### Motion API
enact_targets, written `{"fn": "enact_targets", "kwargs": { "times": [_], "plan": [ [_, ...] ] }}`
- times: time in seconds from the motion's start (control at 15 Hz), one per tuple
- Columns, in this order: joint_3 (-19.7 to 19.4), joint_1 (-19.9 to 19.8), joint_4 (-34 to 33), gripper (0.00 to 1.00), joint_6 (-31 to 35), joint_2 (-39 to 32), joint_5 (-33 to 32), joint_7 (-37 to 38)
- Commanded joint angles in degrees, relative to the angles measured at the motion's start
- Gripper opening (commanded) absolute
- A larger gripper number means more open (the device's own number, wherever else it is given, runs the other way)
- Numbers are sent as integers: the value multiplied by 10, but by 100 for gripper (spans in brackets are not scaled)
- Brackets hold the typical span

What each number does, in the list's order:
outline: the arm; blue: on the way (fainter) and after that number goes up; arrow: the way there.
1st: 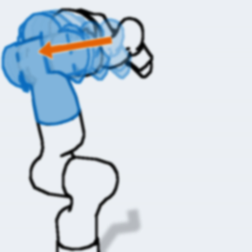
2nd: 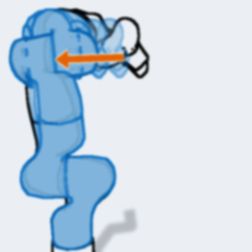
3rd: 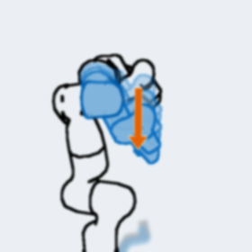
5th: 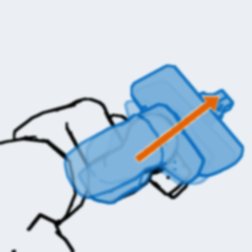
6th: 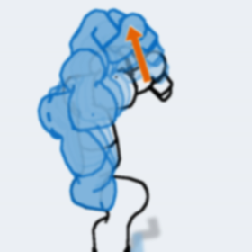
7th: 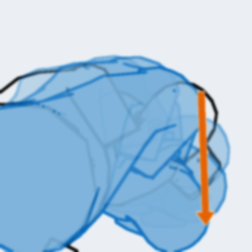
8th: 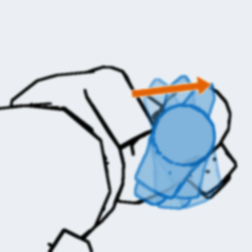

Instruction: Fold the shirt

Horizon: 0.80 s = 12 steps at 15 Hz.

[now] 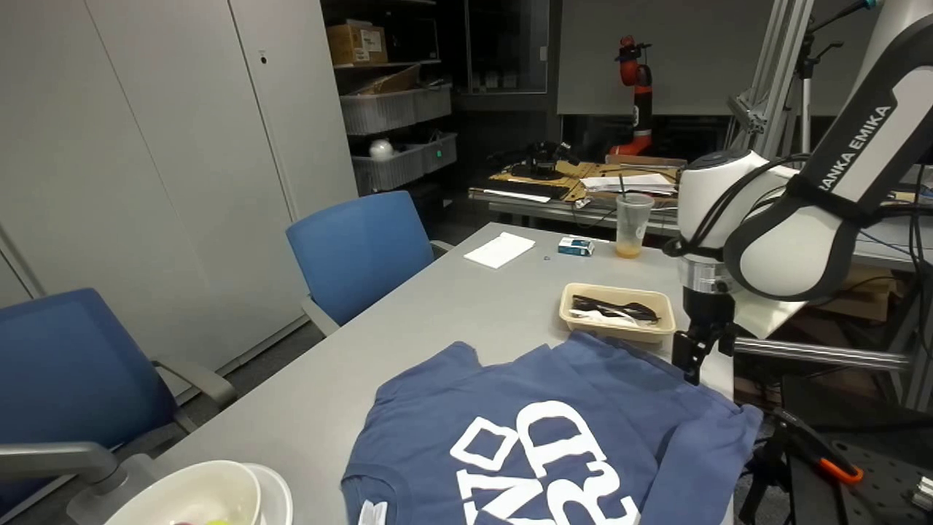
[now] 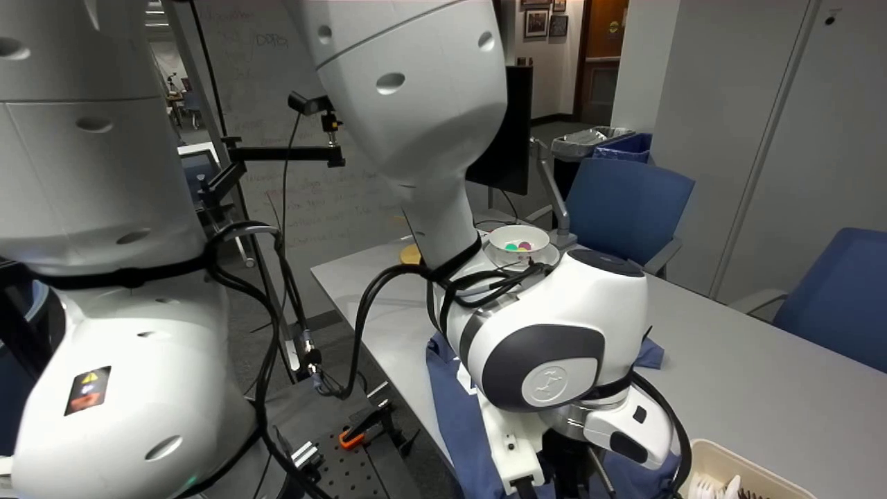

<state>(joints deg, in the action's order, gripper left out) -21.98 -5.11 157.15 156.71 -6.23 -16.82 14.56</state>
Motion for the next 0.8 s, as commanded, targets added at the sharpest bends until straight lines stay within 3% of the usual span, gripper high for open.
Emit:
{"fn": "enact_targets", "kwargs": {
  "times": [0.0, 0.6, 0.67, 0.73],
  "plan": [
    [36, -24, -1, 100, -3, -6, -4, -98],
    [117, -22, 2, 100, -21, -17, 15, -319],
    [107, -19, 2, 100, -9, -11, 5, -266],
    [110, -18, 2, 100, -10, -13, 5, -268]
  ]
}}
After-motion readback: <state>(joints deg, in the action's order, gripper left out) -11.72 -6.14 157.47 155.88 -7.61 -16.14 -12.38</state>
